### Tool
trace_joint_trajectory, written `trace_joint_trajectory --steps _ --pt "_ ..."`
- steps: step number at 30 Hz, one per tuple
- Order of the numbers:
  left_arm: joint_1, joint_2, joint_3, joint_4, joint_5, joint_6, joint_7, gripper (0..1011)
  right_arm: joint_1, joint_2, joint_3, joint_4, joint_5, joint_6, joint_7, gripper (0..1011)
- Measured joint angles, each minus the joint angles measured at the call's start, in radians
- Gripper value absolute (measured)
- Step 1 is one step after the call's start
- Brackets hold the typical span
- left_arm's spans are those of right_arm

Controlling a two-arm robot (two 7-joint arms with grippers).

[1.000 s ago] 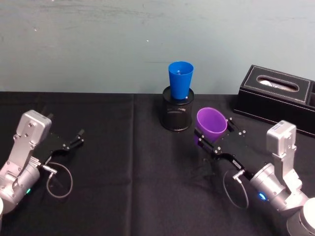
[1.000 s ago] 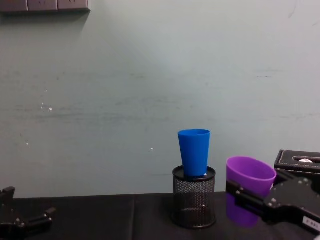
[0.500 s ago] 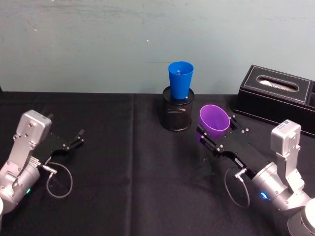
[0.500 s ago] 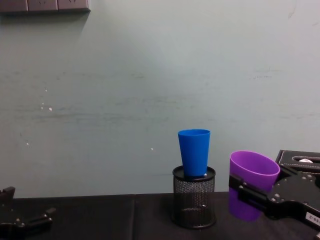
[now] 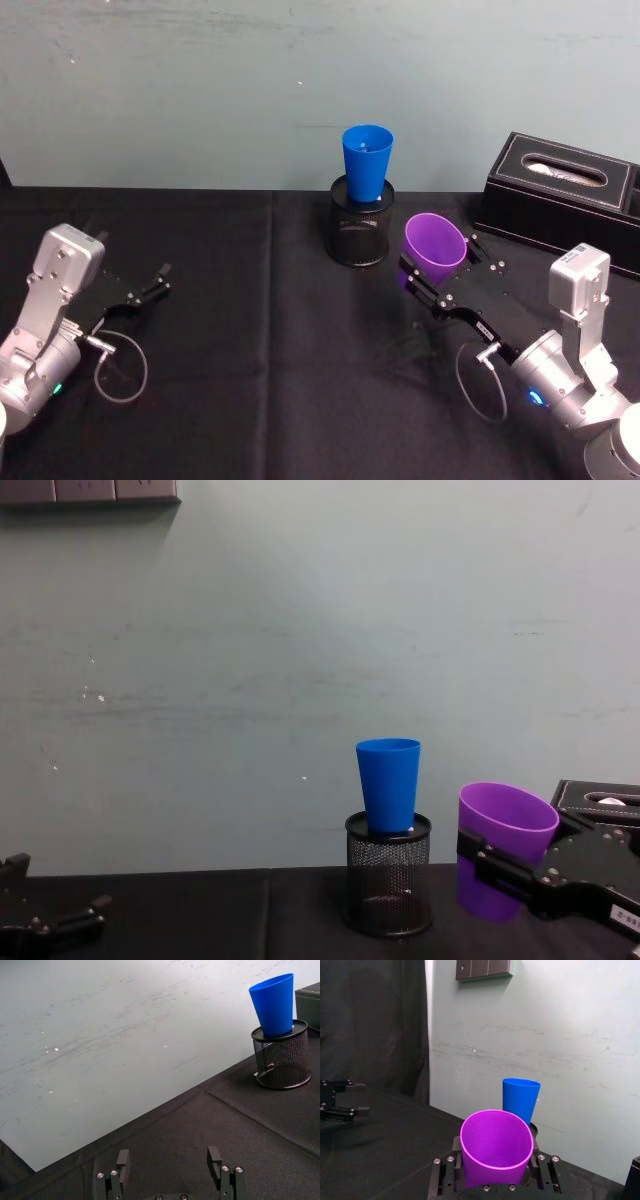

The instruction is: Pick up one cup with a gripper and tap it against the other cup.

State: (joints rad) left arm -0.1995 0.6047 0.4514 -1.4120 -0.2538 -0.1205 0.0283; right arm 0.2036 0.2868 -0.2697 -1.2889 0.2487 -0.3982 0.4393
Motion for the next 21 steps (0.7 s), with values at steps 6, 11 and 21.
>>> trace_joint_trajectory --steps 6,11,21 --pt "0.0 0.0 0.0 0.0 0.0 0.0 0.0 1011 0.0 0.0 0.0 0.0 0.0 0.0 0.0 739" --pt "0.0 0.0 0.0 0.0 0.0 0.0 0.0 1011 0.0 0.0 0.0 0.0 -0.001 0.001 0.0 739" --pt "0.0 0.0 0.0 0.0 0.0 0.0 0.0 1011 0.0 0.0 0.0 0.0 0.0 0.001 0.0 739"
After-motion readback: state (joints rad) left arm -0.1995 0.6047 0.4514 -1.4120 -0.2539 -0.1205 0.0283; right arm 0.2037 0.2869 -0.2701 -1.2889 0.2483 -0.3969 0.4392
